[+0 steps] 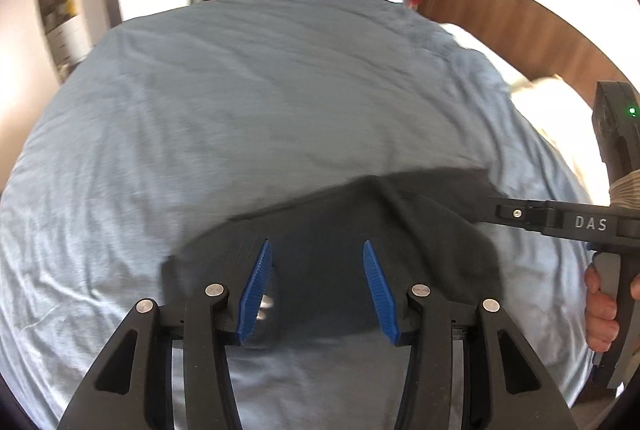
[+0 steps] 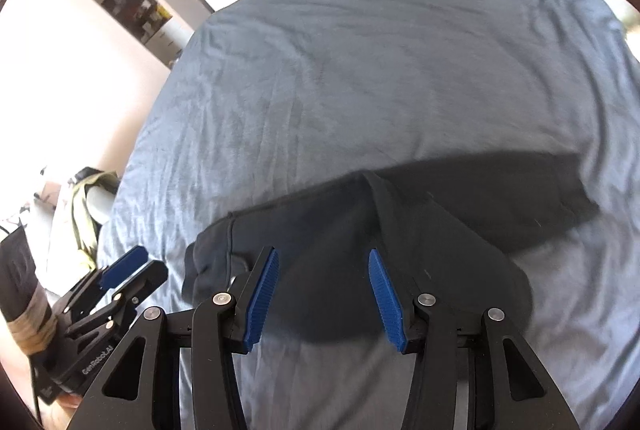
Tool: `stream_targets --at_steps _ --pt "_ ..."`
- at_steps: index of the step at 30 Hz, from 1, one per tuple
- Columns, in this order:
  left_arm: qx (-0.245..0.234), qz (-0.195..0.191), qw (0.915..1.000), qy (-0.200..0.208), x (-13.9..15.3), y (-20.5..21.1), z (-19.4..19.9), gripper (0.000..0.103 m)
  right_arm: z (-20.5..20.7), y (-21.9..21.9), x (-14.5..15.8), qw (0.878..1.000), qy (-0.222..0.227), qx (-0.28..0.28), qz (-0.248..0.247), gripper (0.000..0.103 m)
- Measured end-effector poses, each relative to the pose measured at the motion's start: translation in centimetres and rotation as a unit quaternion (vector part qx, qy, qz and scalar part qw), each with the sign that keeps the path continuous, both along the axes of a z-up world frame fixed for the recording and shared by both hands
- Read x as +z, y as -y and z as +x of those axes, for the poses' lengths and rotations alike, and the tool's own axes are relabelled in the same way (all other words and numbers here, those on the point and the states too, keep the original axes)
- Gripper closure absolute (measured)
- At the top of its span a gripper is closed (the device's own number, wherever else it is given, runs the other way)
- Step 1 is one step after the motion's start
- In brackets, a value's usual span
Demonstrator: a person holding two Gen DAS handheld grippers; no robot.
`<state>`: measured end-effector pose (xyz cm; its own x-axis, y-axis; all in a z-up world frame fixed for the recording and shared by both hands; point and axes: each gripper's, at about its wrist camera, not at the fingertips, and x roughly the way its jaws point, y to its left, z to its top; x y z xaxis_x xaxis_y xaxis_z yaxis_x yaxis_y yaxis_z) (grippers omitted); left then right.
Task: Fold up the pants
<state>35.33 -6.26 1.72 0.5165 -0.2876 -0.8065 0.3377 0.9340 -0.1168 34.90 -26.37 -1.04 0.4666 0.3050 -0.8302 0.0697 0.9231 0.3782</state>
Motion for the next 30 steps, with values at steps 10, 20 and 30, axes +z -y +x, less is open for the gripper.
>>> stream_targets --at_steps 10,20,30 --pt "-0.083 -0.027 0.9954 -0.040 -1.9 7.9 -3.2 0.056 -7.9 7.1 -1.7 0.996 -0.015 -0.092 0.002 0.055" --pt "-0.099 -0.055 0.9842 -0.136 -8.4 13.5 -4.1 0.058 -11.2 11.4 -7.1 0.990 -0.044 -0.127 0.034 0.055" --pt "-0.073 -0.078 0.9761 -0.189 -13.1 15.3 -3.2 0.063 -11.0 12.3 -12.0 0.989 -0.062 -0.125 0.048 0.055"
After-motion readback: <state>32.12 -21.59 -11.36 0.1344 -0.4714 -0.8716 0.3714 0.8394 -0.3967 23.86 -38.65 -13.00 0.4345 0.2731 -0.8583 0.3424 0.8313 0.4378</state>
